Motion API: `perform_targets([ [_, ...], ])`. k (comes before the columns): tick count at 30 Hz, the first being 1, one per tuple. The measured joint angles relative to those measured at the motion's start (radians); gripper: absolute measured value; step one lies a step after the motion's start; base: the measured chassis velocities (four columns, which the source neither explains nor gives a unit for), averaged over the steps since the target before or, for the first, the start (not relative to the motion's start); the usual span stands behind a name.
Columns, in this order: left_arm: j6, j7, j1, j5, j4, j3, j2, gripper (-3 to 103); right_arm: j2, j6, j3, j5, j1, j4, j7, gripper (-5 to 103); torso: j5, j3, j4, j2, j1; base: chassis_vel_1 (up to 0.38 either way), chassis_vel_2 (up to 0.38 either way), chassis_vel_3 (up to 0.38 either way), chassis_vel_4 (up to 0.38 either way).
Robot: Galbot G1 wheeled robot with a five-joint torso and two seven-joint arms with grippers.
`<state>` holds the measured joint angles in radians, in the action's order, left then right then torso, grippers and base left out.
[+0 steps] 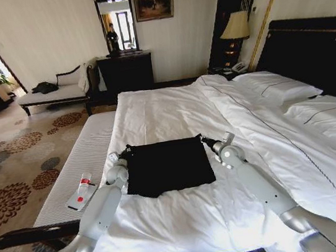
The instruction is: Fold the clothes on the bed.
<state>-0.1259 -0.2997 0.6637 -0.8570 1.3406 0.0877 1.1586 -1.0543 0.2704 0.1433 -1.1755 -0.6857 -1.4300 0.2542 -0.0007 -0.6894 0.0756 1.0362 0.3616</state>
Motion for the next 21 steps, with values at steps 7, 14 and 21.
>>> perform_targets([
  [7,0.099,0.040,0.073,0.042,0.053,0.007,-0.018,2,0.016,-0.087,0.014,0.168,-0.114,-0.052,-0.066,0,0.0002,0.000,0.0002,0.000,0.000,0.000,0.000,0.000,0.000],
  [14,0.294,0.115,0.122,0.133,-0.005,0.006,0.005,2,0.008,-0.233,0.023,0.331,-0.210,-0.056,-0.125,0,0.0000,0.000,-0.0002,0.000,0.000,0.000,0.000,0.000,0.000],
  [21,0.343,0.148,0.215,0.186,0.051,0.015,-0.012,2,-0.017,-0.396,0.031,0.544,-0.276,-0.056,-0.176,0,0.0002,0.000,-0.0003,0.000,0.000,0.000,0.000,0.000,0.000],
])
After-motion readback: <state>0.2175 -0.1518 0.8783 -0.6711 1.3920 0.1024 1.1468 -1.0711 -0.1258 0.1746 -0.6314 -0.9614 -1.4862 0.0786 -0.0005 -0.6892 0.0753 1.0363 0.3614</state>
